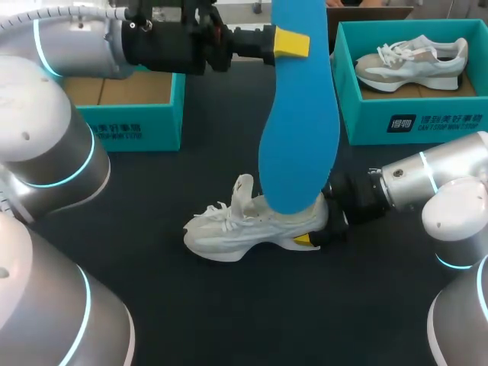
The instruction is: Take the shoe out of the shoebox, open the shoe tongue, remove and reinsert the insole, then place the shoe into the shoebox
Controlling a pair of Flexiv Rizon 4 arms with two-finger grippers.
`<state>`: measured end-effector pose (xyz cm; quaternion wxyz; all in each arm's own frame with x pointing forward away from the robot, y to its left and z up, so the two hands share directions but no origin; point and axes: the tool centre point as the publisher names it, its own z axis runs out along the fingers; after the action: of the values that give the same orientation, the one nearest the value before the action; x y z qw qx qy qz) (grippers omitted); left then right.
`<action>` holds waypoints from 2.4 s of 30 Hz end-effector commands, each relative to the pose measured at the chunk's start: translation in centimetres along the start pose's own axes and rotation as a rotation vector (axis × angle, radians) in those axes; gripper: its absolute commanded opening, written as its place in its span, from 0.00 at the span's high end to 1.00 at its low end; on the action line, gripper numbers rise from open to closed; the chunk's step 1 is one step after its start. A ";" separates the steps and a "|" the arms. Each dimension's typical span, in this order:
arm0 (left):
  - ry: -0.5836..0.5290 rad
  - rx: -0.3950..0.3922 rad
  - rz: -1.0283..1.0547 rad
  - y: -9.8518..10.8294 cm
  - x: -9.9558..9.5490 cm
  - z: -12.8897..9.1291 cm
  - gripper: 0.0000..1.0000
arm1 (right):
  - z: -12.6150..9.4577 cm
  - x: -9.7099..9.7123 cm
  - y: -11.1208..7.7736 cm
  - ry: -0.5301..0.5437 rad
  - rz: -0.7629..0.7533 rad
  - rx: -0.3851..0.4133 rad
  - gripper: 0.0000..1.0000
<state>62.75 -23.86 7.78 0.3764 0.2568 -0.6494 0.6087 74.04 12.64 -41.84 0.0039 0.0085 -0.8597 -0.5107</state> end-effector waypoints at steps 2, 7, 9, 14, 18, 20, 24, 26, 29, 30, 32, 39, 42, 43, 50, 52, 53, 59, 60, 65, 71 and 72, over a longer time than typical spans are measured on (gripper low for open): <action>0.000 0.003 -0.001 0.2 0.0 0.0 1.00 | 0.5 -0.1 -0.5 -0.001 0.001 0.003 1.00; 0.000 0.003 -0.001 0.2 0.0 0.0 1.00 | 0.5 -0.1 -0.5 -0.001 0.001 0.003 1.00; 0.000 0.003 -0.001 0.2 0.0 0.0 1.00 | 0.5 -0.1 -0.5 -0.001 0.001 0.003 1.00; 0.000 0.003 -0.001 0.2 0.0 0.0 1.00 | 0.5 -0.1 -0.5 -0.001 0.001 0.003 0.00; 0.000 0.003 -0.001 0.2 0.0 0.0 1.00 | 0.3 -0.1 -0.4 -0.001 -0.002 0.022 0.00; 0.000 0.003 -0.001 0.2 0.0 0.0 1.00 | 0.0 0.1 -0.2 -0.006 -0.012 0.035 0.00; 0.000 0.003 -0.001 0.2 0.0 0.0 1.00 | -0.9 0.1 0.6 -0.021 -0.036 0.063 0.00; 0.000 0.003 -0.001 0.2 0.0 0.0 1.00 | -1.2 0.2 0.7 -0.030 -0.033 0.091 0.00; 0.000 0.003 -0.001 0.2 0.0 0.0 1.00 | -1.5 0.3 0.9 -0.030 -0.041 0.124 0.00; 0.000 0.003 -0.001 0.2 0.0 0.0 1.00 | -1.6 0.4 0.9 -0.029 -0.034 0.146 0.00; 0.000 0.003 -0.001 0.2 0.0 0.0 1.00 | -1.8 0.5 0.7 -0.033 -0.032 0.165 0.00; 0.000 0.003 -0.001 0.2 0.0 0.0 1.00 | -3.4 0.6 1.2 -0.042 -0.030 0.275 0.00; 0.000 0.003 -0.001 0.2 0.0 0.0 1.00 | -4.1 0.4 1.8 -0.054 -0.024 0.327 0.00; 0.000 0.003 -0.001 0.2 0.0 0.0 1.00 | -4.4 0.4 2.2 -0.056 -0.026 0.340 0.00; 0.000 0.003 -0.001 0.2 0.0 0.0 1.00 | -4.6 0.5 2.5 -0.056 -0.026 0.367 0.00; 0.000 0.003 -0.001 0.2 0.0 0.0 1.00 | -4.6 0.5 2.5 -0.056 -0.026 0.367 0.00; 0.000 0.003 -0.001 0.2 0.0 0.0 1.00 | -4.6 0.5 2.5 -0.056 -0.026 0.367 0.00; 0.000 0.003 -0.001 0.2 0.0 0.0 1.00 | -4.6 0.5 2.5 -0.056 -0.026 0.367 0.00; 0.000 0.003 -0.001 0.2 0.0 0.0 1.00 | -4.9 0.5 3.0 -0.058 -0.053 0.378 0.00; 0.000 0.003 -0.001 0.2 0.0 0.0 1.00 | -6.8 0.5 4.6 -0.094 -0.094 0.441 0.00; 0.000 0.003 -0.001 0.2 0.0 0.0 1.00 | -7.5 0.6 5.8 -0.081 -0.085 0.513 0.00; 0.000 0.003 -0.001 0.2 0.0 0.0 1.00 | -7.5 0.6 6.1 -0.071 -0.080 0.542 0.00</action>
<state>62.74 -23.86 7.77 0.3764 0.2569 -0.6494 0.6088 73.63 9.05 -34.51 -0.0568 0.0268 -0.9502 -0.3053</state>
